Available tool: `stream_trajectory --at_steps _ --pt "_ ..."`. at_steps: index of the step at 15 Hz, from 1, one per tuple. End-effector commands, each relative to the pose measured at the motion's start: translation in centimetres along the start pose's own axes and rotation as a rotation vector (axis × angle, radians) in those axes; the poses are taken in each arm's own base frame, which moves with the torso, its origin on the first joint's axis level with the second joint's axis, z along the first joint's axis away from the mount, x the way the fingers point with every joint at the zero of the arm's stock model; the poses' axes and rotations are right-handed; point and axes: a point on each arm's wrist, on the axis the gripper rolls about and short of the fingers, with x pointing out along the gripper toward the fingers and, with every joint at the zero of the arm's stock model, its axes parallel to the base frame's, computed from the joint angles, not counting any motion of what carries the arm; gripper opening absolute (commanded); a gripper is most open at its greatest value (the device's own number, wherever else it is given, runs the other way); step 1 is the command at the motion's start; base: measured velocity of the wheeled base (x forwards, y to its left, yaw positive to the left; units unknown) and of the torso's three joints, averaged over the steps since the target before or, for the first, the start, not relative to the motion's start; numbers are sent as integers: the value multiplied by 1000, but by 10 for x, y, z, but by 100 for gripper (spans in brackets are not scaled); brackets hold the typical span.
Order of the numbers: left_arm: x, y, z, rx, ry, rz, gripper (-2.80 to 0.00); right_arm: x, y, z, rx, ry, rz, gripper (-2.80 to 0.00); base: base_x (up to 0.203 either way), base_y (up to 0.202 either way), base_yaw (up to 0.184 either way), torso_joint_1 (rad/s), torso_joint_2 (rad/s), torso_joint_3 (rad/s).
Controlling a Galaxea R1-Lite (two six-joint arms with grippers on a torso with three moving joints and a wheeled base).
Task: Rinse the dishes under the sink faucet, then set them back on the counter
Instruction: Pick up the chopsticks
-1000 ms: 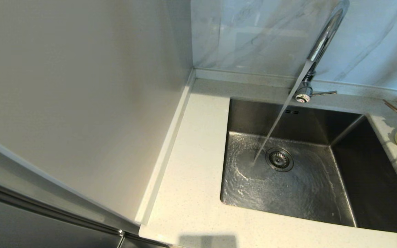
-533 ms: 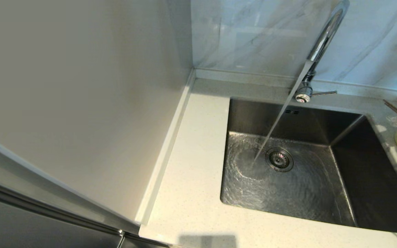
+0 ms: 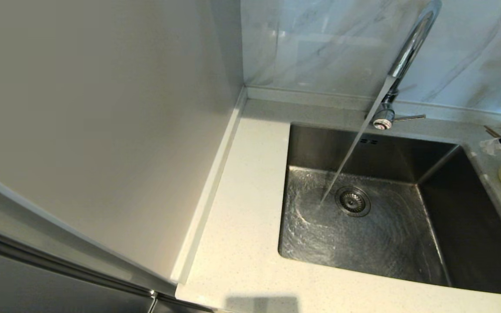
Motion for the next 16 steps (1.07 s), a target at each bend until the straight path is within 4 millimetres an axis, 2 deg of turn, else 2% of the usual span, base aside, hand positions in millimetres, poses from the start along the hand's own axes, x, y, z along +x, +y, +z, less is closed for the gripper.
stream_trajectory --at_steps 1,9,14,15,16 --pt "0 0 0 1 0 0 -280 11 1 -6 -2 12 2 0 0 0 0 0 0 0" --pt "0 0 0 1 1 0 -280 23 0 -12 -6 21 -34 0 0 0 0 0 0 0" --pt "0 0 0 -1 0 0 -280 24 0 -12 -7 23 -45 0 0 0 0 0 0 0" --pt "0 0 0 0 0 0 -280 24 0 -12 -8 25 -48 -154 0 0 0 0 0 0" --pt "0 0 0 -1 0 0 -280 24 0 -13 -8 27 -46 -280 0 0 0 0 0 0"
